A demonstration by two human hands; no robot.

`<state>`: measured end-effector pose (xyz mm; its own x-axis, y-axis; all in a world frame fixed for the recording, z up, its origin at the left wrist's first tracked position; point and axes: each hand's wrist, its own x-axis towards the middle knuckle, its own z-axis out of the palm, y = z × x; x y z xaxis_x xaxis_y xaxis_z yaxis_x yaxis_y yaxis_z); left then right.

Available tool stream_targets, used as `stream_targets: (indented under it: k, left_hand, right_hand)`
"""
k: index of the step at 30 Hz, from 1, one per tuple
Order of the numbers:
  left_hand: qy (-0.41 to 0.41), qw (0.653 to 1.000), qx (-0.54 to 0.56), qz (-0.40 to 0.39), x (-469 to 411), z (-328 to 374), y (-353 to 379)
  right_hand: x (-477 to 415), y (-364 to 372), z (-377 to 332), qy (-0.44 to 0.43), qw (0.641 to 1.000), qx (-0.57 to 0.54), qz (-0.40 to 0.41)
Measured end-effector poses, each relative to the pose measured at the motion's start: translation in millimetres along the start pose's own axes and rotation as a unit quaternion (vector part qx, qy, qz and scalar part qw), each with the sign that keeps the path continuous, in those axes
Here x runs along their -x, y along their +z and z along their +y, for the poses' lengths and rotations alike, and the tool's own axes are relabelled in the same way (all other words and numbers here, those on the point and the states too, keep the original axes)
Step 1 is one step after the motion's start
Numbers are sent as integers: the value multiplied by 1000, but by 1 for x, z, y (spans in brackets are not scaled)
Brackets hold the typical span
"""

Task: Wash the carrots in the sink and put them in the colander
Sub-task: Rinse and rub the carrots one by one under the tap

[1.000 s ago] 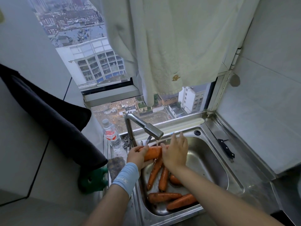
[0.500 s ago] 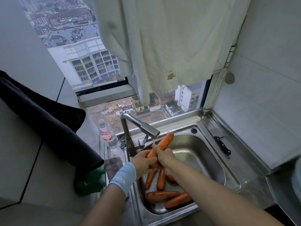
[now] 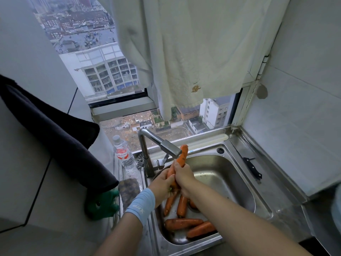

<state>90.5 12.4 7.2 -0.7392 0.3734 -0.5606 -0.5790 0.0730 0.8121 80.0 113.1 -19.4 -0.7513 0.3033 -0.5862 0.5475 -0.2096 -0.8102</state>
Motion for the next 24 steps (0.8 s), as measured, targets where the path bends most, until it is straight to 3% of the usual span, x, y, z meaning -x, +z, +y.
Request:
stream_targets:
  k: [3,8,10,13,18,22,24]
  left_hand:
    - [-11,1000,24,14,0,0,0]
    - [-2,999,29,28,5,2,0]
    - [4,1000,9,29,4,0,4]
    - [10,999,-28,32,4,-4,12]
    - [-27,998,13,56,5,-6,10]
    - [-77,989,-80,94,1,-1,3]
    - [-114,984,-56,122,1,1,4]
  right_hand:
    - [-1,5,1,-14,998,30,44]
    - [1,-7,6,22,995,-50,-79]
    - [3,-7,6,20,998,-32,-45]
    - [-2,-5,2,30,997,-7,68]
    - [-6,-9,-7,84,990,57,100]
    - [-1,-6,-2,67,991,112,28]
    - [6,-5,-1,18,996,88,-25]
